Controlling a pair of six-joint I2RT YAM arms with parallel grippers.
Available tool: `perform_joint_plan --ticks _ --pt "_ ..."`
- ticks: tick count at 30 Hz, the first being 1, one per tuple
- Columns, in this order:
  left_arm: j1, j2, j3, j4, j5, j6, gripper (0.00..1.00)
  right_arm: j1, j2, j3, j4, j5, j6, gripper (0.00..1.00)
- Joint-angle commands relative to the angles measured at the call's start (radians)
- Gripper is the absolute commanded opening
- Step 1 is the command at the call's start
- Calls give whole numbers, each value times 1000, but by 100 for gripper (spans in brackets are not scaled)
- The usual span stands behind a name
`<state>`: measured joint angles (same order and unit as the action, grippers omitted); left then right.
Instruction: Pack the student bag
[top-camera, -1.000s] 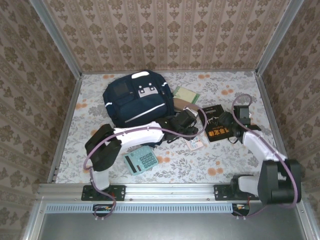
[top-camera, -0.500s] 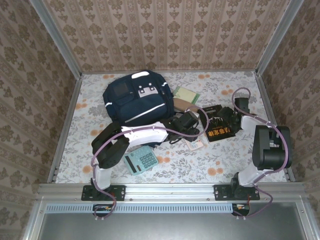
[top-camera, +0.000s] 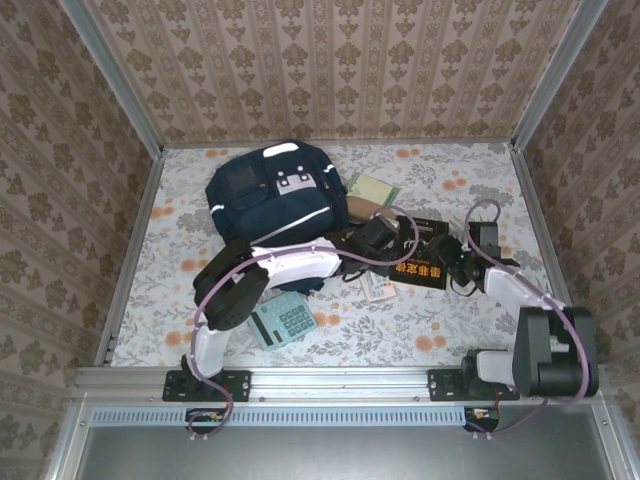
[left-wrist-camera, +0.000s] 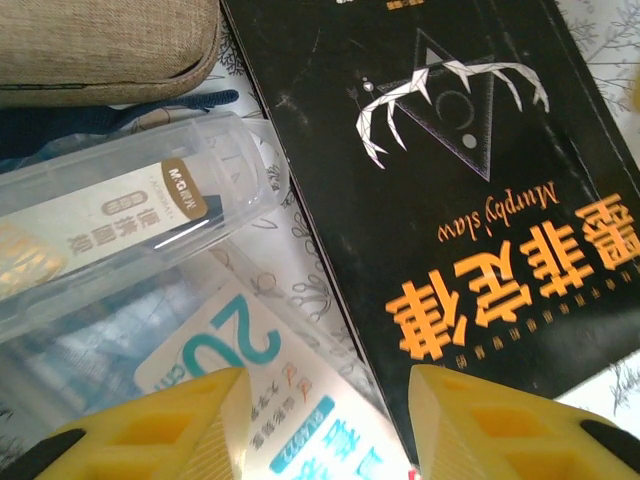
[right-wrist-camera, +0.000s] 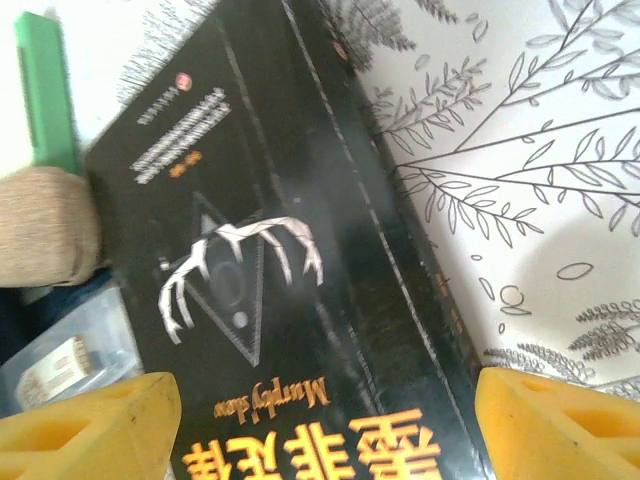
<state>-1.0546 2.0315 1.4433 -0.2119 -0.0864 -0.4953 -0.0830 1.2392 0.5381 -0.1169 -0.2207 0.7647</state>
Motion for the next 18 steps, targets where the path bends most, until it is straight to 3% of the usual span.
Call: perform_joint_plan --ticks 1,18 --pt "11 56 64 -6 44 -30 42 4 -79 -22 -42 47 -29 79" --pt "56 200 151 -3 152 -77 26 12 129 16 37 44 -73 75"
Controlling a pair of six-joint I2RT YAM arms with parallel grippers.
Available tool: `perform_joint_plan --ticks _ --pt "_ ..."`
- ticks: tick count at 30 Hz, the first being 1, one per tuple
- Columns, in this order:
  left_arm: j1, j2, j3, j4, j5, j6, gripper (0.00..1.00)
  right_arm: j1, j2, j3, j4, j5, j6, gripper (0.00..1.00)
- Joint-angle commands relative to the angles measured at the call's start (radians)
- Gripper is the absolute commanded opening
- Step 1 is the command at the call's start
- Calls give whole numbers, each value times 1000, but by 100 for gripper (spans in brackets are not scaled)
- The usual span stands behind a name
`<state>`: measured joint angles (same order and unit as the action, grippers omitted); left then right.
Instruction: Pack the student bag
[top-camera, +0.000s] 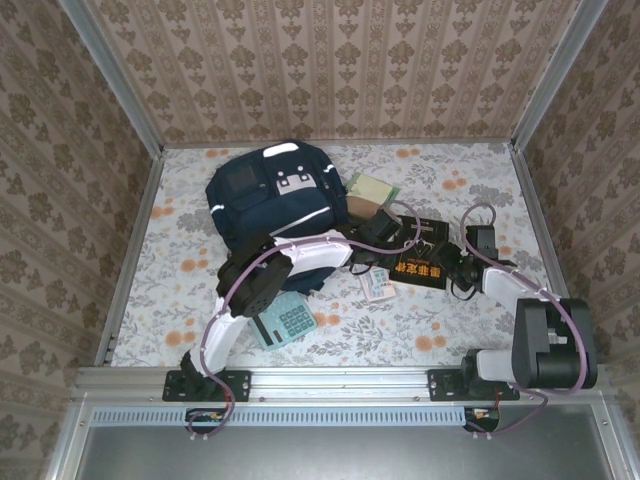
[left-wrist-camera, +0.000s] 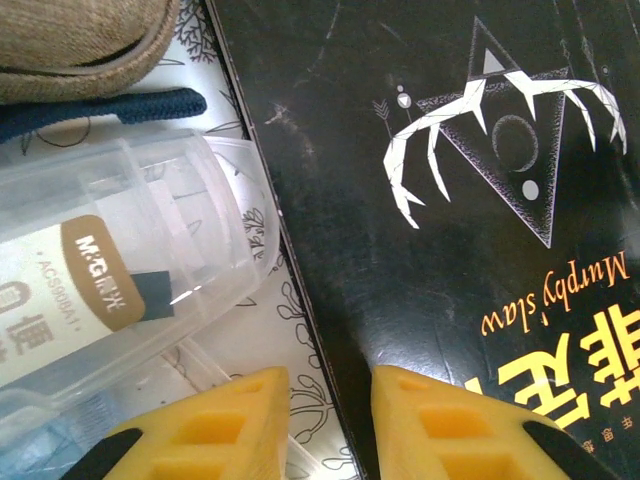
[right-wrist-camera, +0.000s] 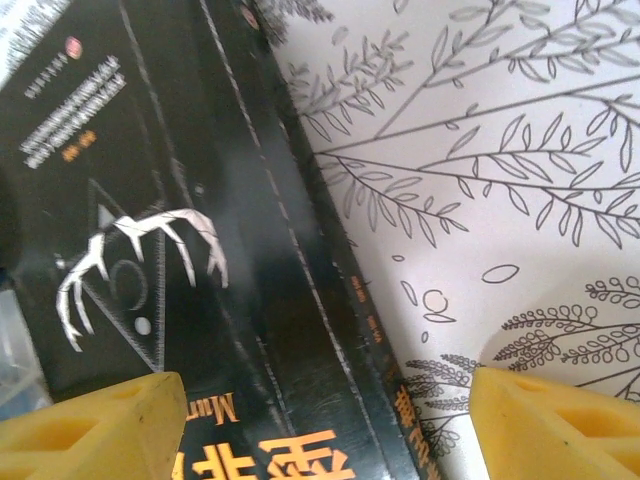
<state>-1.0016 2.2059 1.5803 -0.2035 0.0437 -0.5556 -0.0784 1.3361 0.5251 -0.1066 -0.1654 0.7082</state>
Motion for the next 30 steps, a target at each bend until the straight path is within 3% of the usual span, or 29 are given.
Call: perform_joint_plan --ticks 1,4,15,20,30 --pt "2 26 13 -11 23 -17 26 11 47 34 33 -27 -18 75" --pt "3 27 7 -8 22 -19 26 14 97 44 45 -64 -15 74" --pt "2 41 12 6 61 -30 16 15 94 -12 313 -401 67 67" --pt "3 41 13 4 68 -30 15 16 102 -25 391 -469 102 60" --pt "8 26 8 -7 70 -16 15 15 -110 -66 456 -544 131 58"
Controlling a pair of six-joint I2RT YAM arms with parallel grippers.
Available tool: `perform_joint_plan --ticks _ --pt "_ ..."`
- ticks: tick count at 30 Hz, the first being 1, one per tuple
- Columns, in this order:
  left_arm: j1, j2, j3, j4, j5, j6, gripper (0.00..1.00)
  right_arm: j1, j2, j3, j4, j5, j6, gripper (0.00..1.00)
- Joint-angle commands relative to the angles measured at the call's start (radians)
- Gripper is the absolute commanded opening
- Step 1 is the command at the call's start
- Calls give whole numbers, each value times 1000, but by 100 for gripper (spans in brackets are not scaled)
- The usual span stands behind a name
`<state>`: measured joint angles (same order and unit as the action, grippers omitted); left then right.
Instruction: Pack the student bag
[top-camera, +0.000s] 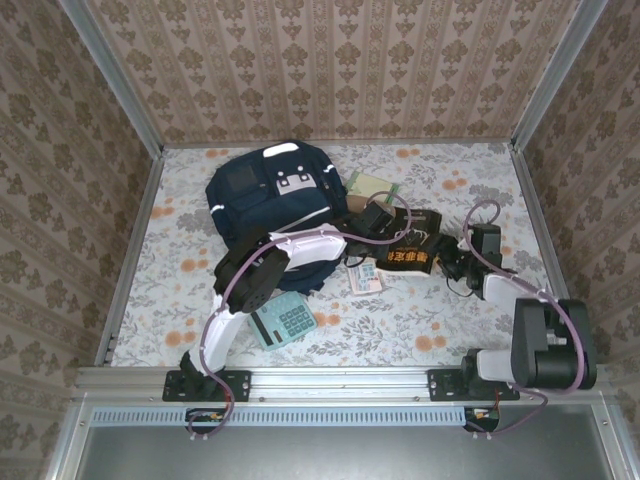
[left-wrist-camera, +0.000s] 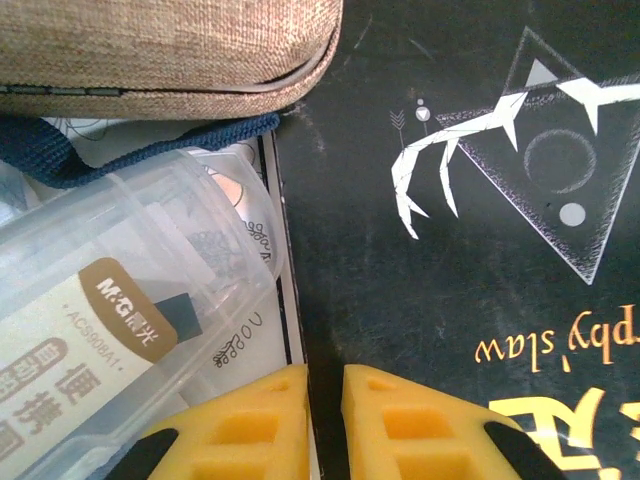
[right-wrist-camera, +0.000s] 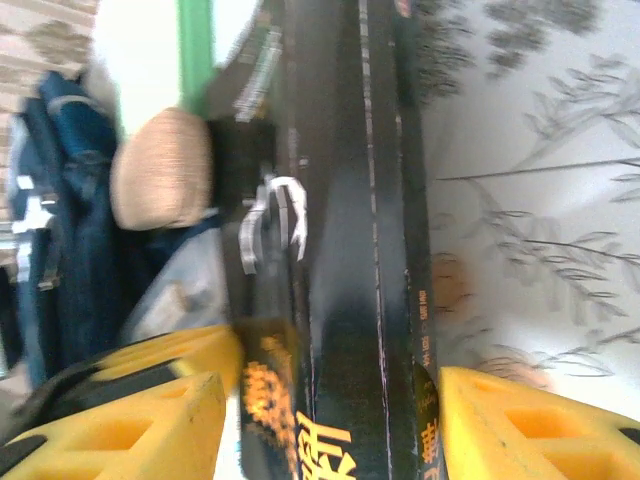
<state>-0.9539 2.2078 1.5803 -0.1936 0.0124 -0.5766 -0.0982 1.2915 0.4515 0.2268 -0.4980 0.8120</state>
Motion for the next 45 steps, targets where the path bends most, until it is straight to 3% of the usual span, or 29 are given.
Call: perform_joint_plan --ticks 1,7,11,17,19,22,24,26,29,33,38,45 --pt "-39 23 8 -18 101 6 15 35 -76 6 109 -202 22 59" --pt "-38 14 5 -22 101 13 15 35 -18 48 1 -154 -11 58" --pt "-36 12 4 -26 102 14 15 35 47 63 -13 -143 -14 52" --pt "-31 -2 -6 -27 101 23 15 35 -16 60 -81 -71 -54 42" --pt "-26 -9 -11 -26 104 24 16 35 -35 56 -83 -62 -59 34" --pt "-25 -25 -10 -35 105 32 17 35 -40 50 -71 -62 -55 10" --pt "-23 -47 -11 -47 103 39 21 36 -41 45 -51 -76 -46 0" --pt "-24 -84 -18 -57 91 49 25 35 -58 34 -28 -85 -35 0" --pt "-23 -164 -31 -94 61 75 38 35 -121 12 -16 -74 -29 0" --pt "-19 -272 -37 -184 -12 127 46 36 -261 -32 -1 -32 -19 0" --pt "13 -384 -66 -329 -98 192 49 42 -410 -80 5 3 -7 0" --pt "82 -530 -238 -503 -182 268 50 67 -448 -83 9 -36 12 0"
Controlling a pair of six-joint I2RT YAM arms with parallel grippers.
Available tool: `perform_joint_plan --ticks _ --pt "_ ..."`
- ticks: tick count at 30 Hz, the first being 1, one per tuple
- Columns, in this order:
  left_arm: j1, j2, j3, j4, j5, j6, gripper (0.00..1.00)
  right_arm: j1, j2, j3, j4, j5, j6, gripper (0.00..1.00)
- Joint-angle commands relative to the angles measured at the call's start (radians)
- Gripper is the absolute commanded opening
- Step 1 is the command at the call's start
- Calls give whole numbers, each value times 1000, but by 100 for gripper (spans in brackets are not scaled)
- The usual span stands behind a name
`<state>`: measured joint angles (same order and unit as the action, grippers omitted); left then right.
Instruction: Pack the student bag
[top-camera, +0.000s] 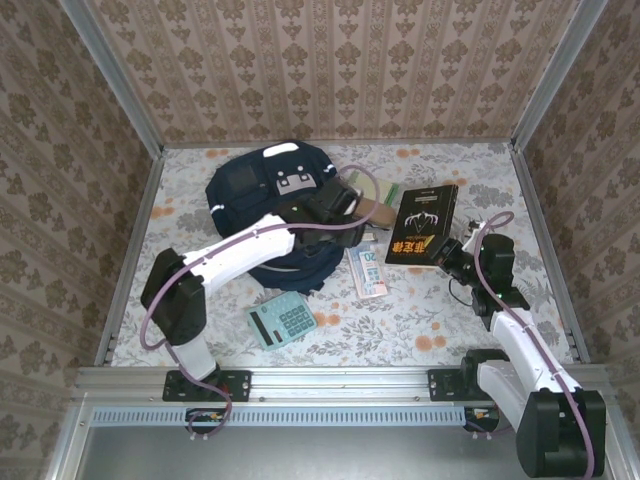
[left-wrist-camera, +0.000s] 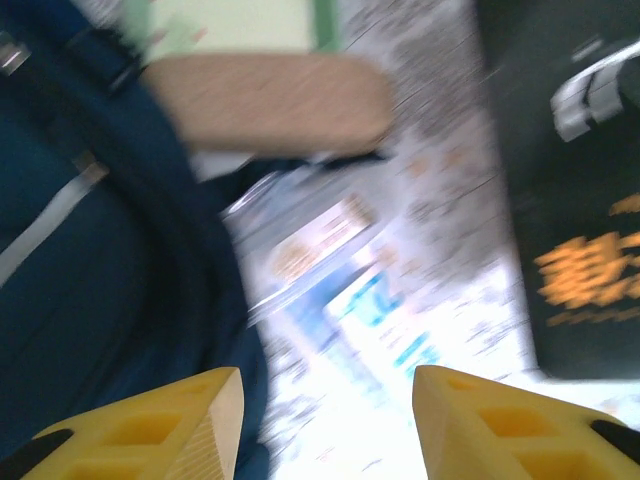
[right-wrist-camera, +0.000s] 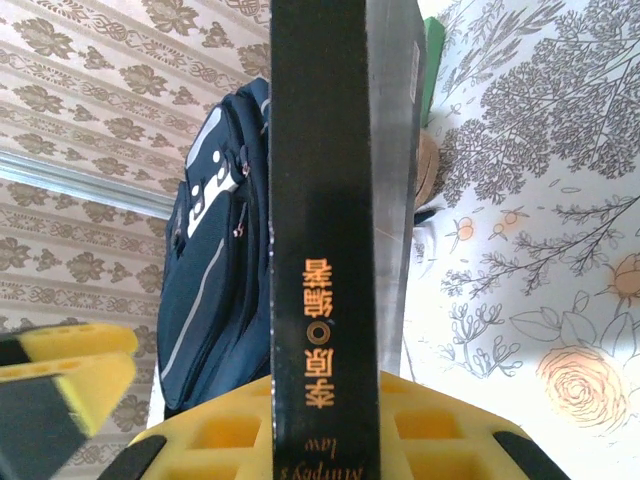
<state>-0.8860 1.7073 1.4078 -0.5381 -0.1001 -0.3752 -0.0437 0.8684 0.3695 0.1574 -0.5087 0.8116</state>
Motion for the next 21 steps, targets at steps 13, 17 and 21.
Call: perform_joint_plan --ticks 13,17,21 --pt "15 -7 -87 -285 -54 116 60 34 -61 11 41 -37 9 0" --pt "18 38 -47 -313 -64 127 57 36 -59 14 39 -41 12 0" --pt "19 72 -8 -336 -78 137 48 41 -60 17 36 -45 12 0"
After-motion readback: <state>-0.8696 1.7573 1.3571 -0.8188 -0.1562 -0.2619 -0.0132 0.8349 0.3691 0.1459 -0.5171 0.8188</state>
